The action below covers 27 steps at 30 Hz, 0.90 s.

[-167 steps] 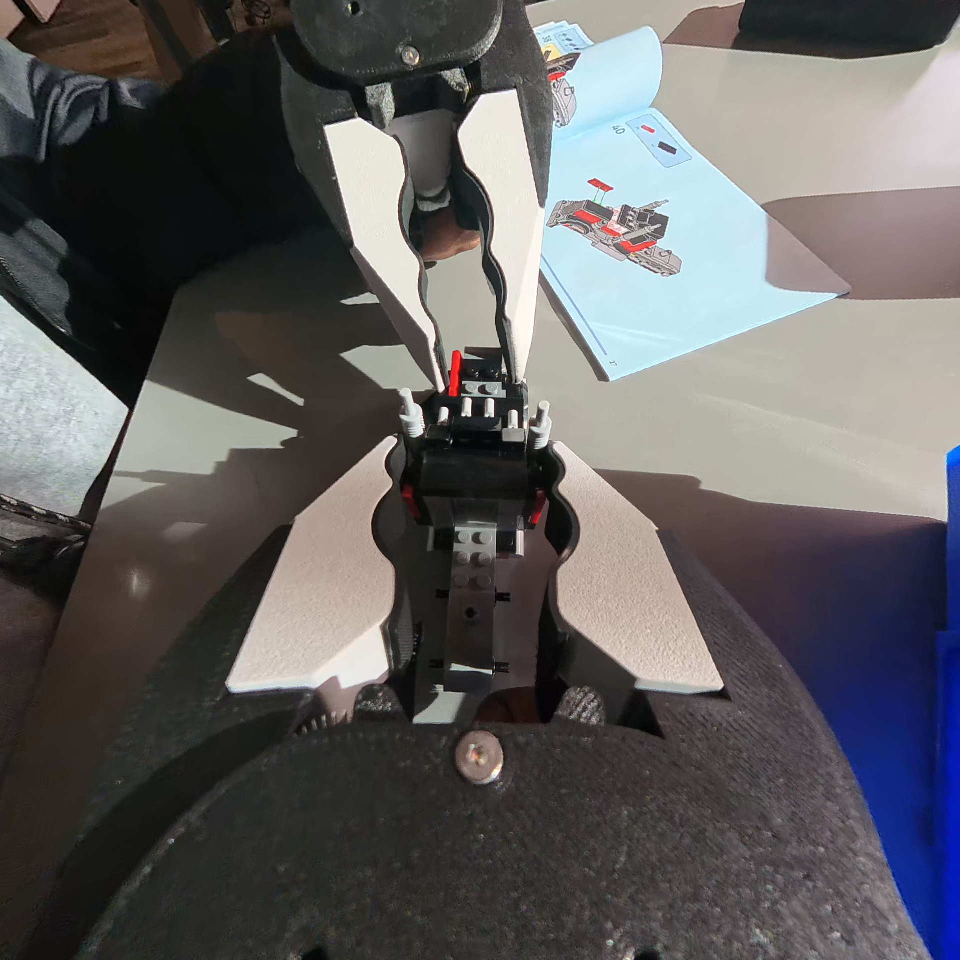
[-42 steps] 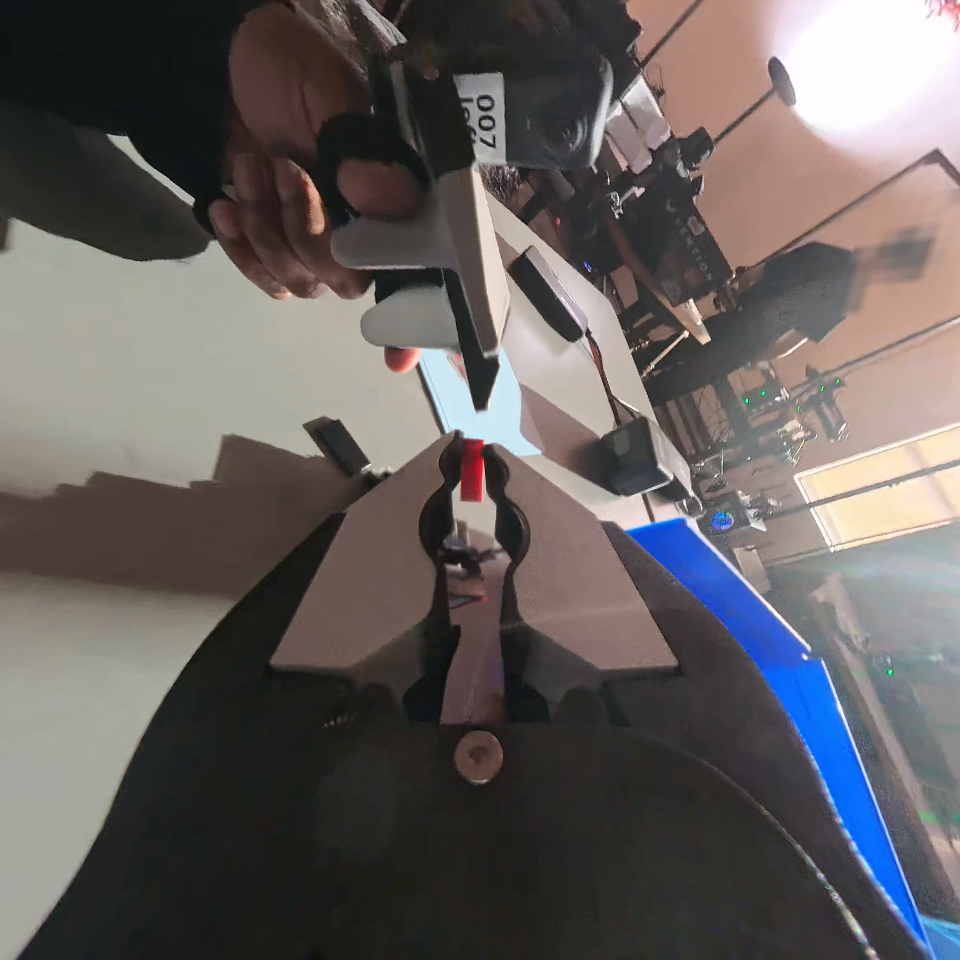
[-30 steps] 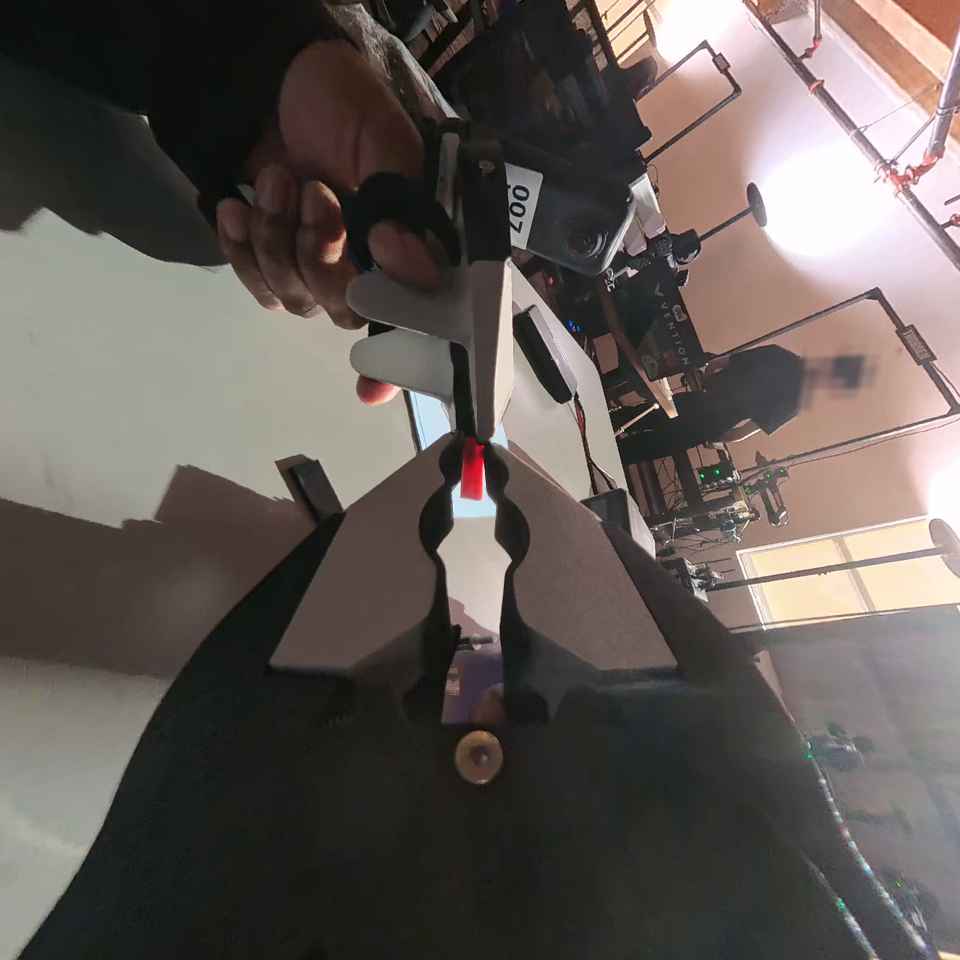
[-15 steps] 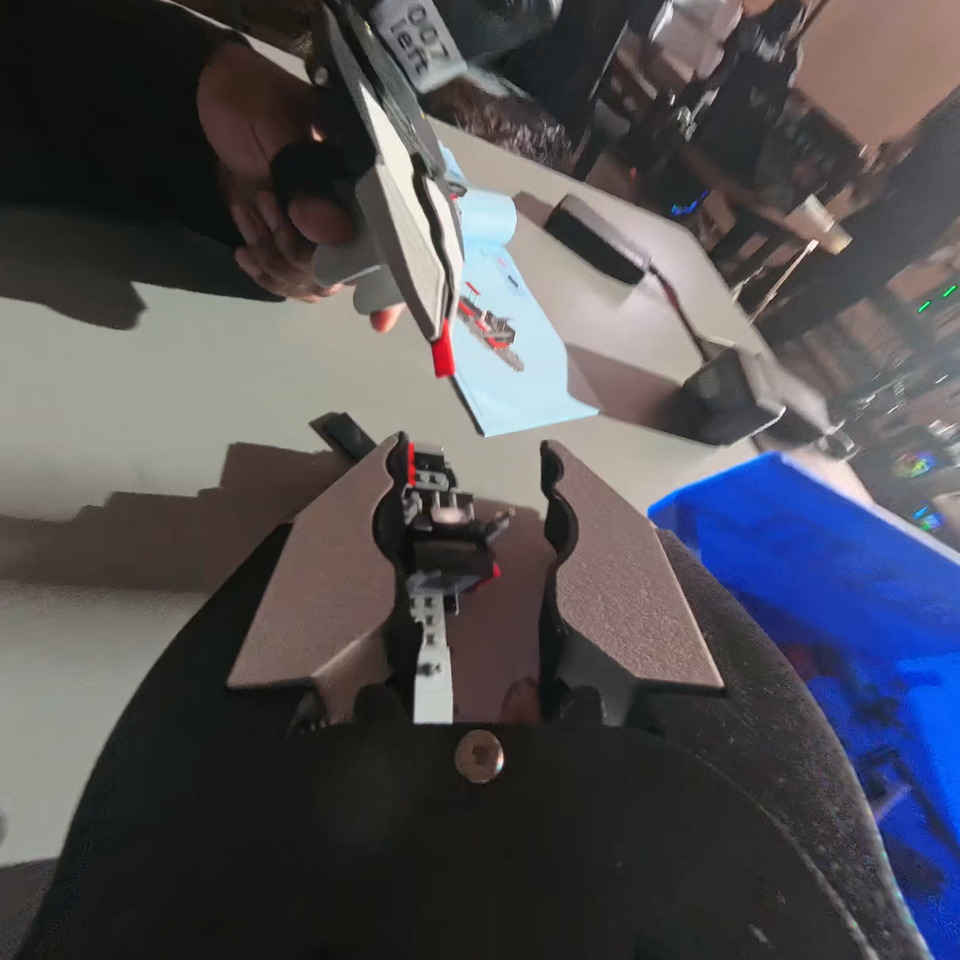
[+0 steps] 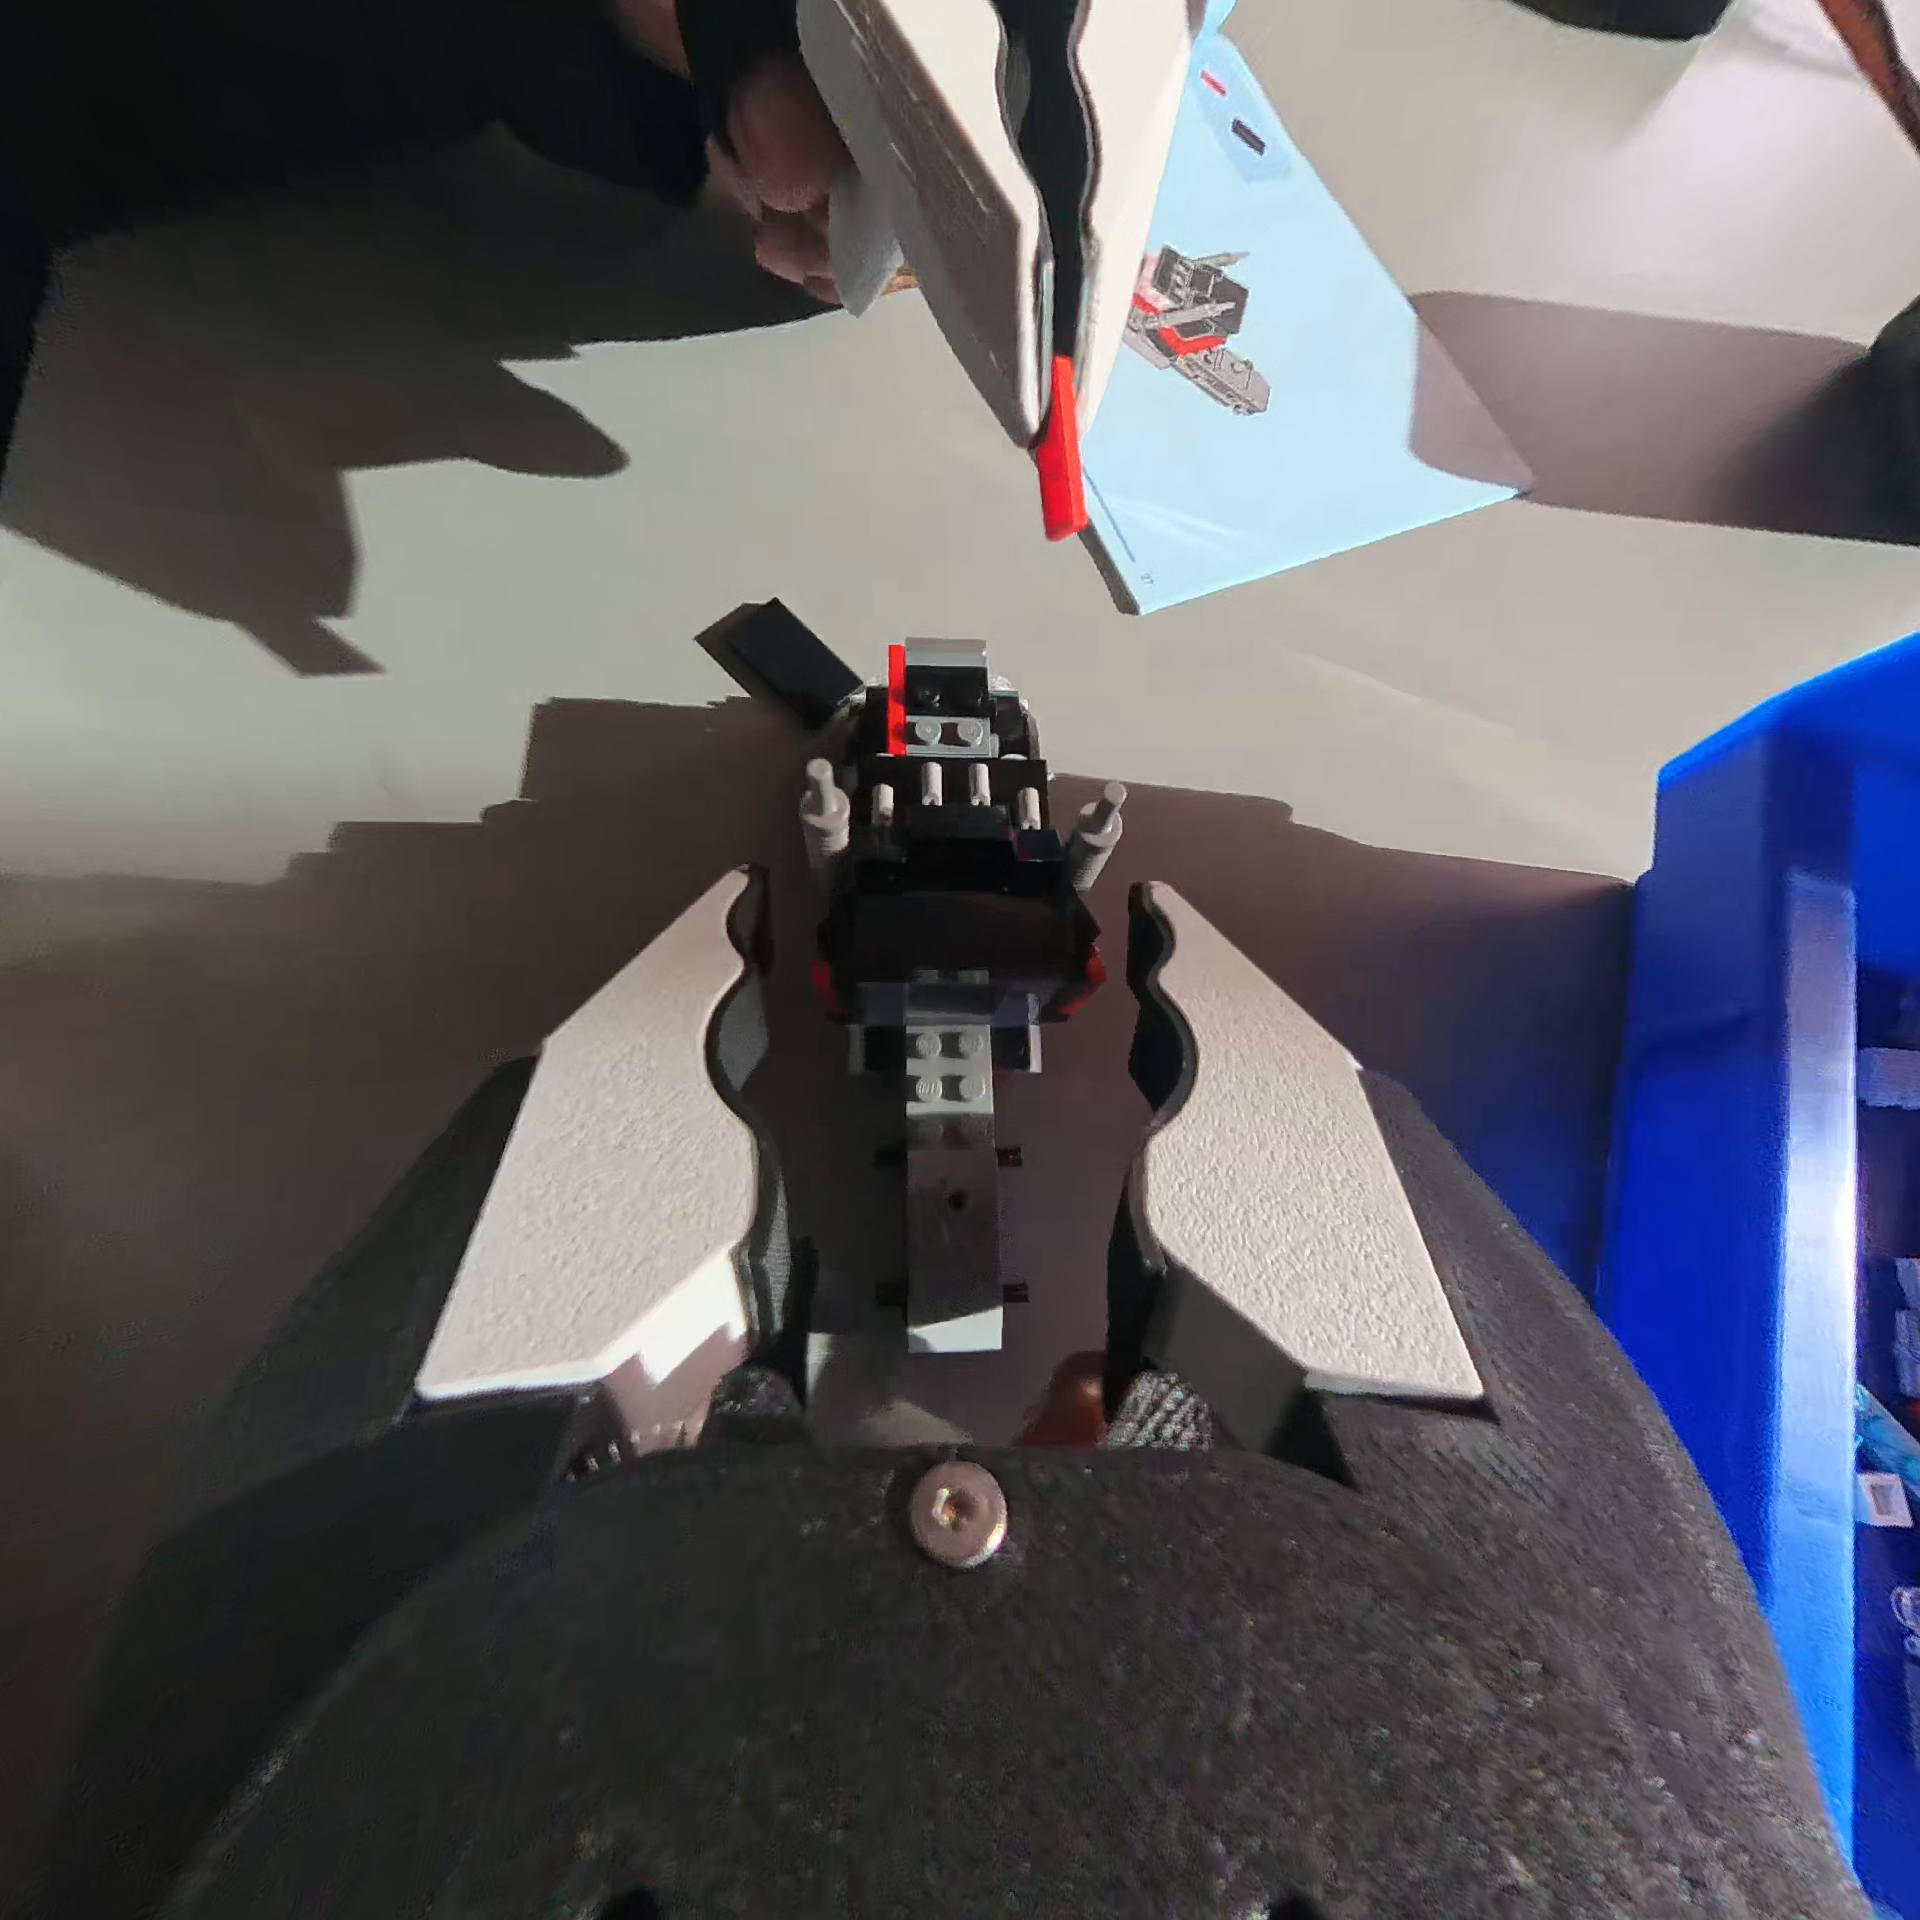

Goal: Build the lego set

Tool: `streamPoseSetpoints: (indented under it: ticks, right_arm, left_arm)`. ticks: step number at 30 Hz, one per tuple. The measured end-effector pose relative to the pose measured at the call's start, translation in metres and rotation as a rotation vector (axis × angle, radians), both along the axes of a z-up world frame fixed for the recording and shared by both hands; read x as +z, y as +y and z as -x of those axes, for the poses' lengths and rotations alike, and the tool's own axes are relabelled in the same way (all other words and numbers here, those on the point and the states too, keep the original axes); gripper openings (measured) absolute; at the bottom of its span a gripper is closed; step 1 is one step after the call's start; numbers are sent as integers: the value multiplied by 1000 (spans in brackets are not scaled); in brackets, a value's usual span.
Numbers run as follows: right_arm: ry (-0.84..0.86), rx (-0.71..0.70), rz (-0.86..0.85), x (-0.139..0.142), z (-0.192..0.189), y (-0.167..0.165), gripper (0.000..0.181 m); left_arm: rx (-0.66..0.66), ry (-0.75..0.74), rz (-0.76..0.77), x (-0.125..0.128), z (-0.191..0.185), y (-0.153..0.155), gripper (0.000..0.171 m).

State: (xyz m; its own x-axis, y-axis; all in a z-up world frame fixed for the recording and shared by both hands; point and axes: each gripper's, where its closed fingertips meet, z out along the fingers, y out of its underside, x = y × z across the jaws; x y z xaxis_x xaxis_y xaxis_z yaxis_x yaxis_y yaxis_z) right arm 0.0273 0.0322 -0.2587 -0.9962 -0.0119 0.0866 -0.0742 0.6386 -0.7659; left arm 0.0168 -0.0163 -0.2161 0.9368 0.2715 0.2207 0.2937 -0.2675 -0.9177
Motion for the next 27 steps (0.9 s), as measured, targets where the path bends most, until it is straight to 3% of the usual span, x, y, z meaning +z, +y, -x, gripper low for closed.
streamPoseSetpoints:
  ticks: [6,12,27]
  right_arm:
    - [-1,26,-7,-6,-1,-3,57]
    - [-33,35,35,-5,-1,-4,55]
    - [88,153,229,23,-19,-4,55]
  left_arm:
    - [-47,-8,18,-5,0,6,4]
    - [-91,-7,33,-8,-6,9,4]
    - [-204,50,-16,2,-27,19,4]
